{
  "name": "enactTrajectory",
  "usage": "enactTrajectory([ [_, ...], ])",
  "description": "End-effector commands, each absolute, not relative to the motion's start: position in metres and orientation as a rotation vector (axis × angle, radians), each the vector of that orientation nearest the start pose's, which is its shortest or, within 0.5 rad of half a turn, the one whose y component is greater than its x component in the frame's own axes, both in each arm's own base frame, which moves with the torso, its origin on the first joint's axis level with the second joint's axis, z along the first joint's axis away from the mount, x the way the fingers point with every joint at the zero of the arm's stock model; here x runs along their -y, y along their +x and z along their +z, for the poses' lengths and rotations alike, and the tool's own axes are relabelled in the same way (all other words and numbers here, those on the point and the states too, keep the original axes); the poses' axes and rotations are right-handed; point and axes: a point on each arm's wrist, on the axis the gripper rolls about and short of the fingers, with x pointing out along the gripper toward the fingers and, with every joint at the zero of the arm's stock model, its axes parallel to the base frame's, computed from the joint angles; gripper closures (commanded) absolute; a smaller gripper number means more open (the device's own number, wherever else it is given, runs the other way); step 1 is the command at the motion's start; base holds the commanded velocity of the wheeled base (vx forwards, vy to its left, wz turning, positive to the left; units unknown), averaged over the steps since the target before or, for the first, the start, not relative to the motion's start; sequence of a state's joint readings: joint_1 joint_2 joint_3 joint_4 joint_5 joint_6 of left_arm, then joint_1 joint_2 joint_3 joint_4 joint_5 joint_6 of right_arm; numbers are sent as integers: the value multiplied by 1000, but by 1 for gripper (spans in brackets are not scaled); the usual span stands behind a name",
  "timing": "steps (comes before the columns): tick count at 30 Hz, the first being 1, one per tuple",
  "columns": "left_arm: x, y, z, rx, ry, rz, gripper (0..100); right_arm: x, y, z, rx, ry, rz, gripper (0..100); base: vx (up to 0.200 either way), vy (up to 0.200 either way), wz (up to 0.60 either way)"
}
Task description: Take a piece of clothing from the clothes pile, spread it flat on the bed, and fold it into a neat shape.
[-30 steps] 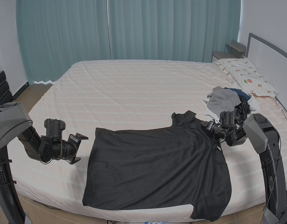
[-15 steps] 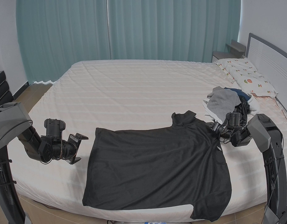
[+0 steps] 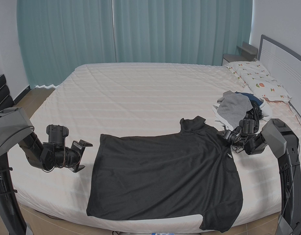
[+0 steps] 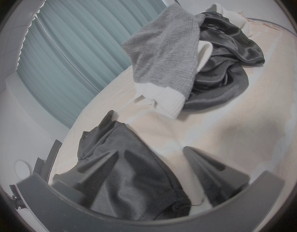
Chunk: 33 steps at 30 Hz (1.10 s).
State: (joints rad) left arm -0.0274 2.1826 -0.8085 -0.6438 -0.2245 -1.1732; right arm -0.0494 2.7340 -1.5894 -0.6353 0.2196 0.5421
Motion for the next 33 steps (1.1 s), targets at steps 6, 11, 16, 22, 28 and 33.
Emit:
enactTrajectory([
  [6,15,357,21,-787,-1183,218,0,23,499,-63,-580,602,4,100,0,0,0],
  [11,15,357,21,-787,-1183,218,0,26,494,-53,-587,606,-4,100,0,0,0],
  [16,15,356,20,-787,-1184,221,0,31,491,-43,-575,606,-20,100,0,0,0],
  [22,17,356,20,-792,-1180,216,0,30,474,-44,-623,594,-29,100,0,0,0],
  [28,18,354,18,-801,-1156,208,0,29,469,-45,-647,588,-35,100,0,0,0],
  [33,18,354,18,-801,-1151,206,0,29,465,-45,-658,569,-40,100,0,0,0],
])
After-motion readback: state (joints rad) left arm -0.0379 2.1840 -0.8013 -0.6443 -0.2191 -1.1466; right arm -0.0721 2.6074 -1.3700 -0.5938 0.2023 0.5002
